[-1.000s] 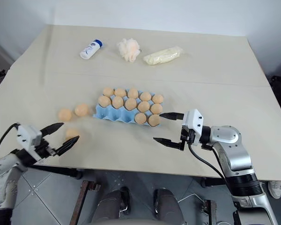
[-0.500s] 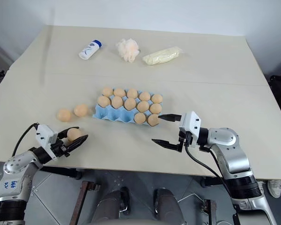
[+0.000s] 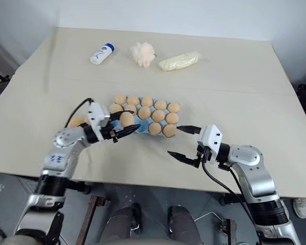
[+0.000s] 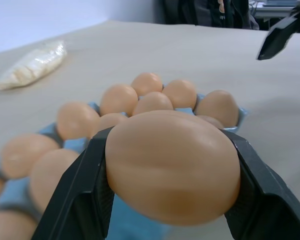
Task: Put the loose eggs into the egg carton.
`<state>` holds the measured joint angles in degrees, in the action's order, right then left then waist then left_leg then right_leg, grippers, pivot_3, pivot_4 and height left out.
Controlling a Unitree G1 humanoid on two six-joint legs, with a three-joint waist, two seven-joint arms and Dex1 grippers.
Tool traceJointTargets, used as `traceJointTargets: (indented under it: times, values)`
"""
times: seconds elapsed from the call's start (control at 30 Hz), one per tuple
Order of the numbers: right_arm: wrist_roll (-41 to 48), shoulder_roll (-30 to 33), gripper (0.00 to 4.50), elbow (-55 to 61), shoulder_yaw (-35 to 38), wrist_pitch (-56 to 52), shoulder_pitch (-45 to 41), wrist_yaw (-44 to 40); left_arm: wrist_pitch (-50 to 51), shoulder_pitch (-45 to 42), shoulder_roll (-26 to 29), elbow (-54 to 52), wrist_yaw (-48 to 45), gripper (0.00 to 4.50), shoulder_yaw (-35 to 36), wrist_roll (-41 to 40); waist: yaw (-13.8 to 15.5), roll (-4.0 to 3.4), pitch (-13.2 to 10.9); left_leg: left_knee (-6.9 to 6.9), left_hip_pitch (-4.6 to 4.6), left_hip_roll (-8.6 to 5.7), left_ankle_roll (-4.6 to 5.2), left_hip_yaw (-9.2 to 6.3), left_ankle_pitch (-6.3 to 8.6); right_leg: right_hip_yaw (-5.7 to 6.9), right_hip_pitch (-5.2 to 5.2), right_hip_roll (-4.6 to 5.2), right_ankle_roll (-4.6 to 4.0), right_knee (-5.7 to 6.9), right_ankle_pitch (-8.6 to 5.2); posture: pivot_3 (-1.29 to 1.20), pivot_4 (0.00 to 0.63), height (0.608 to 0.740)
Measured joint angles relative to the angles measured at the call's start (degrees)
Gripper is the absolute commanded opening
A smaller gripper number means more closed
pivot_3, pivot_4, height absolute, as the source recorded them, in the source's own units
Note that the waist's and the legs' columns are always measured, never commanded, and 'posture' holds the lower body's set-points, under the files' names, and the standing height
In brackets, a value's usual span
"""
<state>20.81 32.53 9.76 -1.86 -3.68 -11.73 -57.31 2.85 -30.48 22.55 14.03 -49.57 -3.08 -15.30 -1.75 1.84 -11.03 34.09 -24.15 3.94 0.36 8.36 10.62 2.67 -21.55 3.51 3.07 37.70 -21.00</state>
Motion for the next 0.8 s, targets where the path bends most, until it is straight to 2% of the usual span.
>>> traceJointTargets:
  times: [0.2, 0.23, 0.37, 0.47, 0.63, 0.8]
  values:
    - [-0.1, 0.0, 4.5, 3.3, 0.2, 0.0, 2.5, 2.9, -4.4, -3.5, -1.1, 7.8, -2.6, 4.37, -1.7, 2.2, 0.1, 0.0, 0.0, 0.0, -0.02, 0.01, -0.03, 0.0, -0.01, 0.0, 0.0, 0.0, 0.01, -0.01, 0.0, 0.0, 0.15, 0.74]
    - [-0.1, 0.0, 4.5, 3.6, 0.2, 0.0, 2.7, 3.3, -4.9, -3.5, -1.1, 8.4, -3.0, 4.46, -1.7, 2.4, 0.1, 0.0, 0.0, 0.01, -0.01, 0.01, -0.03, -0.01, -0.02, 0.01, 0.01, 0.0, 0.01, 0.0, 0.0, 0.0, 0.15, 0.74]
    - [-0.1, -0.5, 4.5, 3.8, 0.1, -0.1, 3.5, 4.5, -6.7, -2.8, -0.3, 8.2, -2.6, 4.46, -1.0, 2.8, 0.0, 0.0, 0.0, 0.06, -0.01, 0.01, -0.01, -0.02, -0.01, -0.01, 0.03, 0.02, 0.01, 0.05, 0.0, 0.0, 0.15, 0.74]
    - [0.0, -1.0, 4.5, 3.9, -0.2, -0.1, 3.4, 4.5, -6.6, 1.2, 2.3, 3.2, -2.1, 4.46, 2.4, 1.4, -0.4, 0.0, 0.0, 0.05, 0.01, 0.08, -0.03, -0.02, -0.02, -0.01, 0.02, -0.01, 0.0, 0.1, 0.0, 0.0, 0.15, 0.74]
    - [0.1, -2.2, 4.5, 2.8, -1.4, 0.1, 0.8, 3.3, -4.9, 15.6, 8.1, -8.2, 0.0, 4.46, 12.5, -2.9, -1.4, 0.0, 0.0, -0.02, 0.03, 0.14, -0.05, -0.02, -0.02, 0.01, 0.0, -0.01, -0.02, 0.1, -0.01, 0.0, 0.15, 0.74]
    - [0.1, -4.2, 4.5, 0.3, -3.6, 0.9, -2.0, 1.1, -5.3, 30.1, 9.3, -14.2, 5.0, 4.46, 24.7, -5.3, -1.4, 0.0, 0.0, -0.01, 0.03, 0.11, -0.28, -0.06, 0.16, 0.02, 0.02, 0.09, -0.04, 0.07, -0.01, 0.0, 0.15, 0.74]
